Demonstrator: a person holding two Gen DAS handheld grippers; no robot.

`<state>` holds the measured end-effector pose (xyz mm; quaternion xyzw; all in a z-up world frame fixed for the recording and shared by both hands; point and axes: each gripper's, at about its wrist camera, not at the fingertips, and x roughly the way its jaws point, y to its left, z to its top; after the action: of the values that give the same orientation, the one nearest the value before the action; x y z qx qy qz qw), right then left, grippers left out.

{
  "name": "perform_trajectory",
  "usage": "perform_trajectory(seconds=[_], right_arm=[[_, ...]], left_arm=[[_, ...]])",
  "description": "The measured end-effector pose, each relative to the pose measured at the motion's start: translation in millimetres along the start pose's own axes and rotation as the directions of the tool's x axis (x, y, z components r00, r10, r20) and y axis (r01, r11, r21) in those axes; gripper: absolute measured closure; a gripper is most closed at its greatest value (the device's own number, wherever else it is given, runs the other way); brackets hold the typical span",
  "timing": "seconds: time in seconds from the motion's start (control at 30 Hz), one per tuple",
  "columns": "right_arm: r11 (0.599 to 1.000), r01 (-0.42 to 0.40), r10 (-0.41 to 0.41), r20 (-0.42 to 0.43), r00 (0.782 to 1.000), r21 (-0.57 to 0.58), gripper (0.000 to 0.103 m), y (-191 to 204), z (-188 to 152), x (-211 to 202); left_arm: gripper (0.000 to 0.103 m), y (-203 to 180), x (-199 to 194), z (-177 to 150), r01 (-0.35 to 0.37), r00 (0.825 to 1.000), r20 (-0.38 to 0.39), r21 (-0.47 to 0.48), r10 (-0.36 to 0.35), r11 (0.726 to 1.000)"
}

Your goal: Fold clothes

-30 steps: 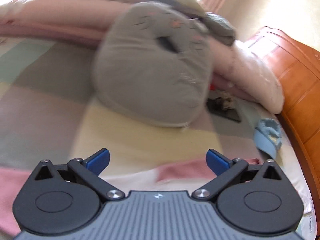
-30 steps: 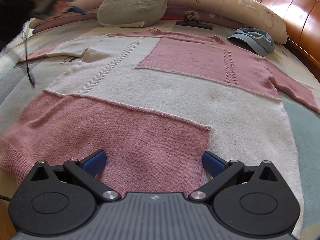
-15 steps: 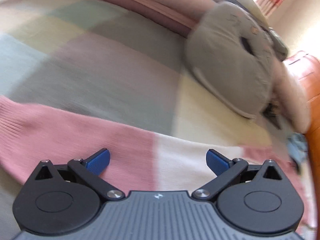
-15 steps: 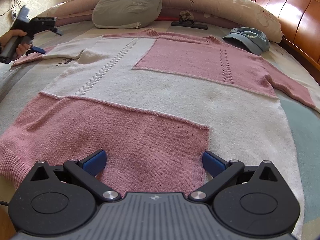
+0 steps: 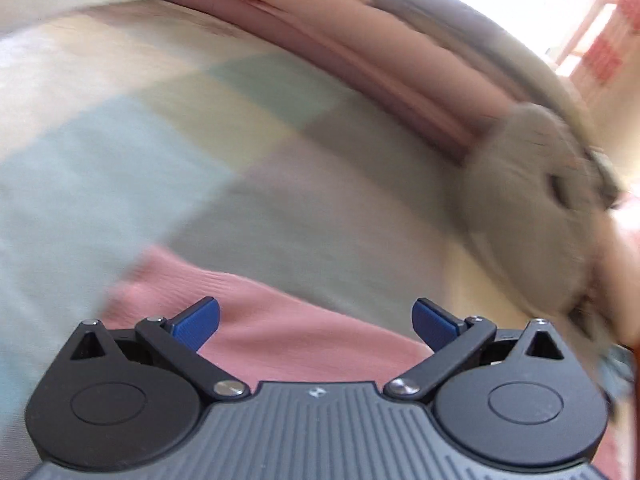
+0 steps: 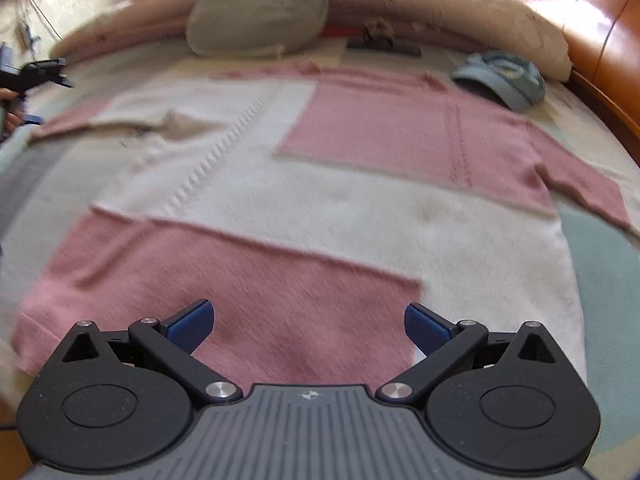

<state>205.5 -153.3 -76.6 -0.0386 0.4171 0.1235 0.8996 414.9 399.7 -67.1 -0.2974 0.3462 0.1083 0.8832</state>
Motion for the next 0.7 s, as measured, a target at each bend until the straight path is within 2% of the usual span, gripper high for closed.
perform_trajectory(seconds=[0.03,0.07,0.1,0.17,0.23,0.3,0.33,0.43,0.5,0.6,0.67,0.7], right_arm=[[1.0,-0.011,0.011,0.006,1.0,-0.005,0.0,3,2,-3],[1.0,-0.02,0.02,0.011,1.0,-0.011,0.0,7,4,-5],[1.0,-0.024,0.025,0.011,1.0,-0.019,0.0,10,4,-7],[0.999,-0.023,0.023,0.012,1.0,-0.035,0.0,14,3,-8],[0.999,-0.008,0.008,0.008,1.0,-0.042,0.0,14,0,-9],[1.0,0.011,-0.011,0.0,1.0,-0.026,0.0,10,-3,-11],[1.0,0.02,-0.02,-0.001,1.0,-0.015,0.0,7,-4,-12],[0.999,0.038,-0.038,0.007,0.999,0.021,0.0,-2,-4,-14],[0.998,0.042,-0.042,0.016,0.999,0.045,0.0,-7,-4,-16],[0.997,0.04,-0.041,0.023,0.999,0.066,0.0,-8,-1,-15],[0.997,0.035,-0.036,0.013,0.999,0.062,0.0,-6,-2,-12],[0.998,0.032,-0.033,0.009,0.999,0.061,0.0,-4,-2,-11]], left_arm=[[0.001,-6,5,-2,0.047,0.998,-0.03,0.01,-0.047,0.999],[0.001,-12,11,-5,0.065,0.997,-0.049,0.03,-0.064,0.997],[0.001,-17,17,-8,0.053,0.997,-0.055,0.054,-0.05,0.997],[0.001,-21,30,-13,-0.029,0.998,-0.049,0.086,0.033,0.996],[0.002,-13,37,-16,-0.125,0.992,0.017,0.081,0.124,0.989],[0.002,-9,40,-15,-0.218,0.973,0.09,0.062,0.212,0.974],[0.002,-9,43,-13,-0.263,0.961,0.1,0.054,0.256,0.963],[0.003,-20,46,-7,-0.323,0.944,0.09,0.044,0.318,0.946],[0.003,-32,44,-9,-0.288,0.957,0.071,0.074,0.283,0.955],[0.002,-53,27,-26,-0.164,0.985,0.081,0.157,0.153,0.974],[0.001,-69,24,-40,-0.107,0.994,0.061,0.259,0.095,0.96],[0.001,-78,25,-47,-0.115,0.993,0.059,0.308,0.102,0.944]])
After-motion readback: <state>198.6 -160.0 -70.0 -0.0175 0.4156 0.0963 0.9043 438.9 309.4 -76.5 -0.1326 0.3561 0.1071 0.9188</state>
